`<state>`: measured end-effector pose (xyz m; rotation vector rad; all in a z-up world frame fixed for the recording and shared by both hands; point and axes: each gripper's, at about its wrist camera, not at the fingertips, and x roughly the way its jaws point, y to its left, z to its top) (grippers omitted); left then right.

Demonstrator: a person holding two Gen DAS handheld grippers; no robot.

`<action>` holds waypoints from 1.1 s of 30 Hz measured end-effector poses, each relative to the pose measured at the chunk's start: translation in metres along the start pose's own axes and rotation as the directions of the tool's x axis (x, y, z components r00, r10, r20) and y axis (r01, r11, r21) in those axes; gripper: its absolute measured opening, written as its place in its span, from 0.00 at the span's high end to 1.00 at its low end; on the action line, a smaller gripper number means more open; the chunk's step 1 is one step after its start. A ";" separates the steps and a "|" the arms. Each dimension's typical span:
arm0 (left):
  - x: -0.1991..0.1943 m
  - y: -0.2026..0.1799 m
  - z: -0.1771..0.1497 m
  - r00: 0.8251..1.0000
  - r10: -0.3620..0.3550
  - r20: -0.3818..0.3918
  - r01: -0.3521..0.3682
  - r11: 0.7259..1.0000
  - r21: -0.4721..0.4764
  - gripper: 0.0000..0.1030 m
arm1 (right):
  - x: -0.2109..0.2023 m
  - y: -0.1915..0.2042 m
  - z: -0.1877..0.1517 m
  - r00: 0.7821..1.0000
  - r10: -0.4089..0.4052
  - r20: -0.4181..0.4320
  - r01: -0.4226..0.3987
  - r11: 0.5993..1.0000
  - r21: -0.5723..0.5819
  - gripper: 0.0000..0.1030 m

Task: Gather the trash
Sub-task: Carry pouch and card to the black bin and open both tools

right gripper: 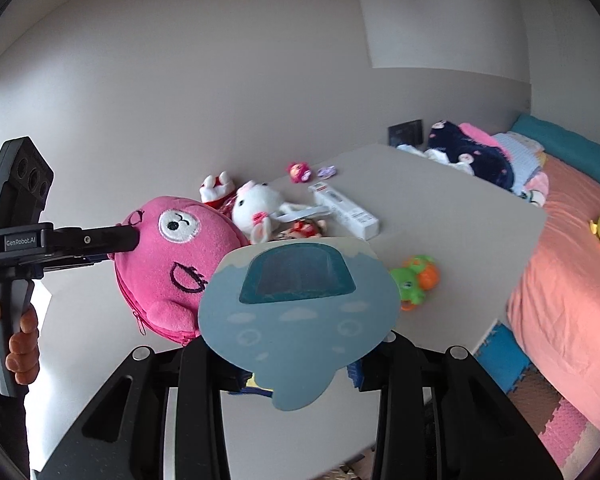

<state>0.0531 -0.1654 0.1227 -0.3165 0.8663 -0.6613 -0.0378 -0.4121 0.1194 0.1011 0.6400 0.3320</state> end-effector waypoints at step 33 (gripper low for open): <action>0.267 -0.242 -0.078 0.962 0.132 -0.240 -0.002 0.880 0.474 0.06 | -0.112 -0.282 -0.123 0.939 -0.318 -0.130 0.327 0.715 0.617 0.02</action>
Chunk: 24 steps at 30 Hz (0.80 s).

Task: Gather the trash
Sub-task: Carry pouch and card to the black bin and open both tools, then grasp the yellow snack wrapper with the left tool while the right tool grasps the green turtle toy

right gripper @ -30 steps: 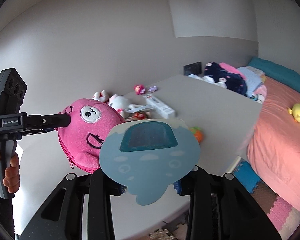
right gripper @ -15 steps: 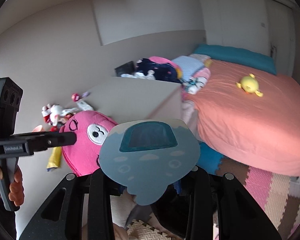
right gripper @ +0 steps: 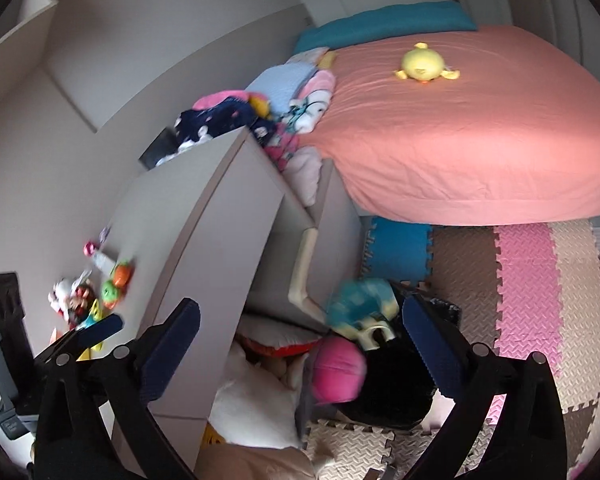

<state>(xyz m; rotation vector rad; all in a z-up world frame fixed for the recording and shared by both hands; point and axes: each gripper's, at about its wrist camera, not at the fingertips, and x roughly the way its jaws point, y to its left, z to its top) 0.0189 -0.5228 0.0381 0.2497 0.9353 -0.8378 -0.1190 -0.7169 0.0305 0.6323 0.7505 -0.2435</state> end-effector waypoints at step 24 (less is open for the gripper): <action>-0.058 0.076 -0.022 0.980 0.197 0.032 -0.192 0.975 -0.112 0.06 | 0.007 0.089 -0.008 0.995 0.088 0.049 -0.076 0.974 -0.213 0.02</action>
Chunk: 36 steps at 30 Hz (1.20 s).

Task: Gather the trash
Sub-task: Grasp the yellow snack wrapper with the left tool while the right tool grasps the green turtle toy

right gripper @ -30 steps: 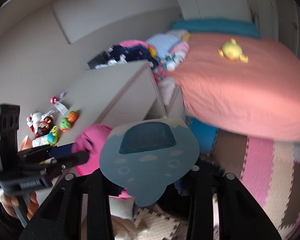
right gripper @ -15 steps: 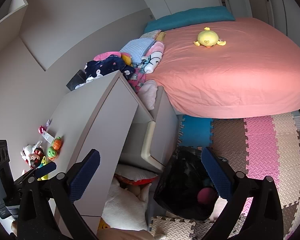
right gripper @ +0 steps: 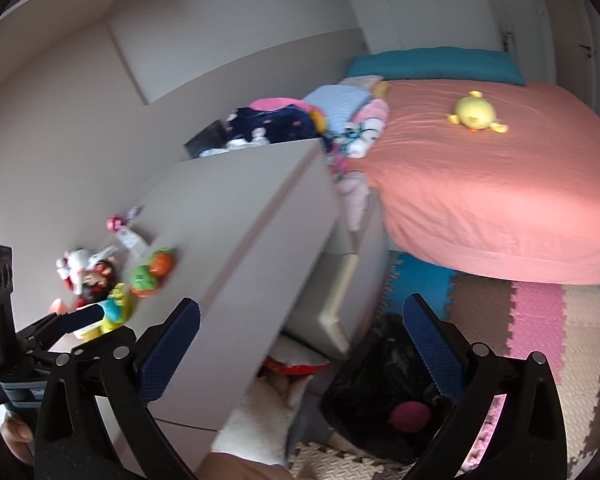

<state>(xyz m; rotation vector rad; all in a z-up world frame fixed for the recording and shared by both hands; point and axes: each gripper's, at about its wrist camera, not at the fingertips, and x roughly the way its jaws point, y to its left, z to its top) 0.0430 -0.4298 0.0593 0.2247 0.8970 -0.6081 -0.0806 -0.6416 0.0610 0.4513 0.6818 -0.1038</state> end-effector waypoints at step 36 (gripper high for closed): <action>-0.023 0.153 -0.093 0.978 0.205 -0.028 -0.206 0.962 -0.180 0.58 | 0.082 0.136 -0.010 0.987 0.116 -0.110 -0.131 0.983 -0.133 0.16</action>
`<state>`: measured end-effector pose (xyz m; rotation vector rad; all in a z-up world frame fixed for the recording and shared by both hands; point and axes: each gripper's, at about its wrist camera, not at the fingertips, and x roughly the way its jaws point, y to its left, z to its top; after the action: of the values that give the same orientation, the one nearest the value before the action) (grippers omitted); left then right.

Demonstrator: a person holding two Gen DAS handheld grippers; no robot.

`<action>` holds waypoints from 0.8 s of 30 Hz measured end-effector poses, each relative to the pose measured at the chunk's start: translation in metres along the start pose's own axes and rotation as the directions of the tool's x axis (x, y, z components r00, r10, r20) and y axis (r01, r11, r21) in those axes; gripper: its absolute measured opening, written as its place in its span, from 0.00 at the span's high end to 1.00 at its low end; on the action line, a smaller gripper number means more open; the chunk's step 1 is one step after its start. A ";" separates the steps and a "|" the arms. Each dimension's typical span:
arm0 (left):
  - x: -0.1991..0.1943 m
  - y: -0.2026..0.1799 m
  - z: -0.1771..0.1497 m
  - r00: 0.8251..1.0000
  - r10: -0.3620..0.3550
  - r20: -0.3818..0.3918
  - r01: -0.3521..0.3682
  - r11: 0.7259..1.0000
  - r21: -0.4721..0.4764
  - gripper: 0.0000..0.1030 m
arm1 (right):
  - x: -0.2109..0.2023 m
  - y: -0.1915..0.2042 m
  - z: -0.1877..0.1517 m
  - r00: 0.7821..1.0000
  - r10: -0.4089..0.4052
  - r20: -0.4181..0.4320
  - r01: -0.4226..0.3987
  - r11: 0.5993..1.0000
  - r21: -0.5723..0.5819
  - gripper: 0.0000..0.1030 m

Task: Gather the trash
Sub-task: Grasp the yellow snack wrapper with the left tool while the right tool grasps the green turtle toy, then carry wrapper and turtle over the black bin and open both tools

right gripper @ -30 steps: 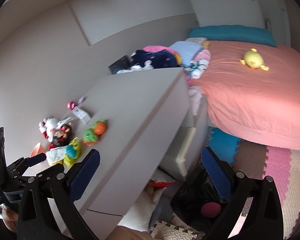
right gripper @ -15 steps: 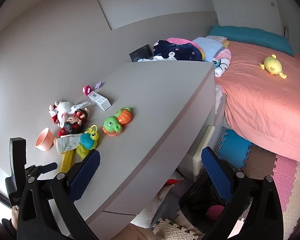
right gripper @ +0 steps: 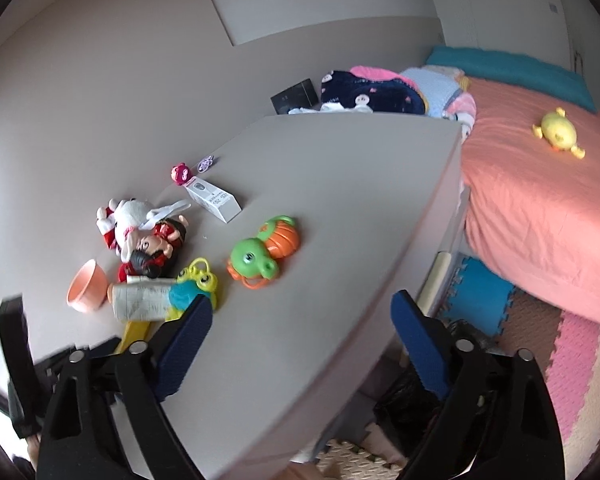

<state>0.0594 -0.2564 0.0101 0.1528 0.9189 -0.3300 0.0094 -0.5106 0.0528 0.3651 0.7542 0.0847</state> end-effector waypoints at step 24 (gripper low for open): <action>0.008 0.002 0.000 1.000 0.001 -0.028 0.000 0.999 0.037 0.12 | 0.120 0.059 0.036 0.954 -0.275 -0.124 0.265 0.960 -0.091 0.41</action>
<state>0.0645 -0.2562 0.0035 0.1927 0.9404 -0.3450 0.1246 -0.4416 0.0197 0.1846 0.9265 -0.1221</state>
